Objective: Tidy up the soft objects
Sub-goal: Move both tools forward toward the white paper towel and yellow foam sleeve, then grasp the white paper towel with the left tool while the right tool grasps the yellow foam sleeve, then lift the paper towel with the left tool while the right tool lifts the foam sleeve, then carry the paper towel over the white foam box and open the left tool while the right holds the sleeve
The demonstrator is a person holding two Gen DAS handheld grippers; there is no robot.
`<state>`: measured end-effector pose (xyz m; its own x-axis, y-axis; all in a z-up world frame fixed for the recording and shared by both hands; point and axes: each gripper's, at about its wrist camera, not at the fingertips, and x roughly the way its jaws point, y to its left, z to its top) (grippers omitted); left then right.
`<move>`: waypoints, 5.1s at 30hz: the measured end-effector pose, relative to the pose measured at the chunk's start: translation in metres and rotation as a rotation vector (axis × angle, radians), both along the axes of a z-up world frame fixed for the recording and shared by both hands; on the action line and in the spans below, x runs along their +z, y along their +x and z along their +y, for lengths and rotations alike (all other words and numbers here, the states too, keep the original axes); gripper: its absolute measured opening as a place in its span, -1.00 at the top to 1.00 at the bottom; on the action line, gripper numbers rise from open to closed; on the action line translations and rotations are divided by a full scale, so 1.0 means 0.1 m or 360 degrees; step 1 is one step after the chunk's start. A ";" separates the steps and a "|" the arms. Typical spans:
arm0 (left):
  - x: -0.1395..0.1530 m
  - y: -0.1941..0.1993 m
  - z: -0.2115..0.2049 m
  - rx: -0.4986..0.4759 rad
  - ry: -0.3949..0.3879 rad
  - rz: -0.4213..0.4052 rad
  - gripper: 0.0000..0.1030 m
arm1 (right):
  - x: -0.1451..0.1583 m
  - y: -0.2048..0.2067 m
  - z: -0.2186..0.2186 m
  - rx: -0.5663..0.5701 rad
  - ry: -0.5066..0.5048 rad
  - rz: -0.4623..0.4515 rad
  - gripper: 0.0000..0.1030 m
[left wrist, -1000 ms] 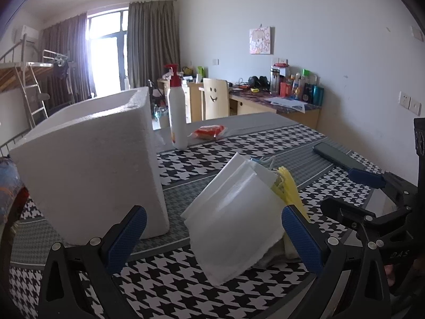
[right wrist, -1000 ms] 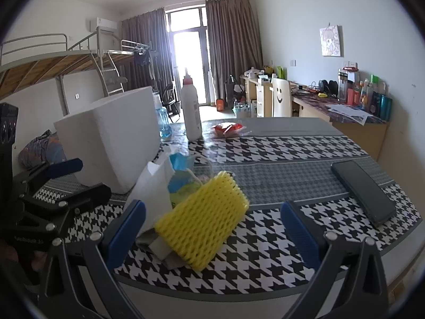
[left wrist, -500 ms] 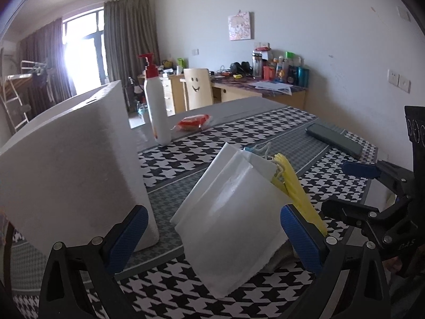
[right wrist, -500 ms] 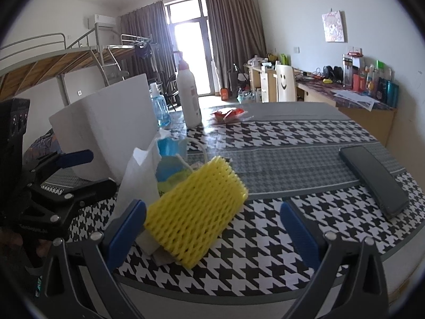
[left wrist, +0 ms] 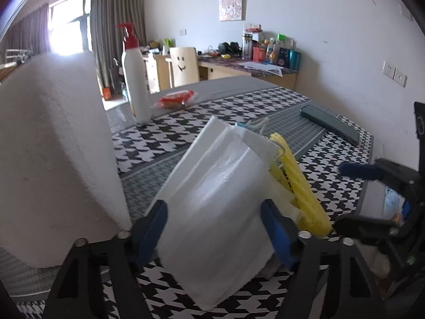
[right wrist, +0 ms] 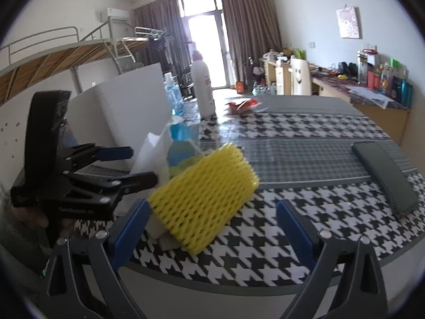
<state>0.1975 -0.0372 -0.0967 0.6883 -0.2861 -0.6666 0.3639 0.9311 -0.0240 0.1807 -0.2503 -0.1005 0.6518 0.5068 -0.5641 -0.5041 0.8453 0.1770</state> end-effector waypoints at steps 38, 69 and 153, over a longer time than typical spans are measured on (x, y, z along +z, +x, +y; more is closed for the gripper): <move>0.22 -0.33 0.22 0.0011 -0.0160 -0.0048 0.83 | -0.10 -0.13 0.15 0.0068 -0.0101 0.0076 0.33; 0.50 -0.68 0.35 0.0054 -0.0230 -0.0187 0.83 | 0.21 -0.25 0.12 -0.0030 -0.0093 -0.0077 0.87; 1.60 -0.55 0.56 0.0313 -0.0180 -0.0659 0.83 | 1.43 -0.04 0.37 0.0014 0.0117 -0.0541 0.92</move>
